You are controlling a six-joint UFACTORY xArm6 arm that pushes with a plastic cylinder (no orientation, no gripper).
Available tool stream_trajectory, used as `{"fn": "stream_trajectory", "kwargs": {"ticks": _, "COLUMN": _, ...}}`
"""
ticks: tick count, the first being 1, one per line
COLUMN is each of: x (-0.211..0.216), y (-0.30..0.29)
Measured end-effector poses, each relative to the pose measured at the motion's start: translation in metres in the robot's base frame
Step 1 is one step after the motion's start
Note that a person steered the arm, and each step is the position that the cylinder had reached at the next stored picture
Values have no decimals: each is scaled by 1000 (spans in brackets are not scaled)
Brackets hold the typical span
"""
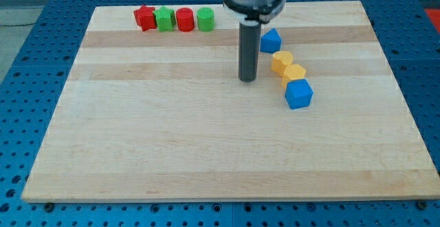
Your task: Arrange blue blocks and yellow blocks to form a vertical line
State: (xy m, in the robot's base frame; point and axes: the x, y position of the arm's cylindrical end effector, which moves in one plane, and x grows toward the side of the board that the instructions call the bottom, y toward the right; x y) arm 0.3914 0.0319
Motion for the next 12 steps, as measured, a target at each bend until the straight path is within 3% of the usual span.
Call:
{"fn": "stream_trajectory", "kwargs": {"ticks": 1, "x": -37, "y": 6}}
{"fn": "stream_trajectory", "kwargs": {"ticks": 3, "x": -30, "y": 43}}
{"fn": "stream_trajectory", "kwargs": {"ticks": 5, "x": -37, "y": 30}}
{"fn": "stream_trajectory", "kwargs": {"ticks": 6, "x": -68, "y": 0}}
{"fn": "stream_trajectory", "kwargs": {"ticks": 8, "x": -127, "y": 38}}
{"fn": "stream_trajectory", "kwargs": {"ticks": 12, "x": -66, "y": 44}}
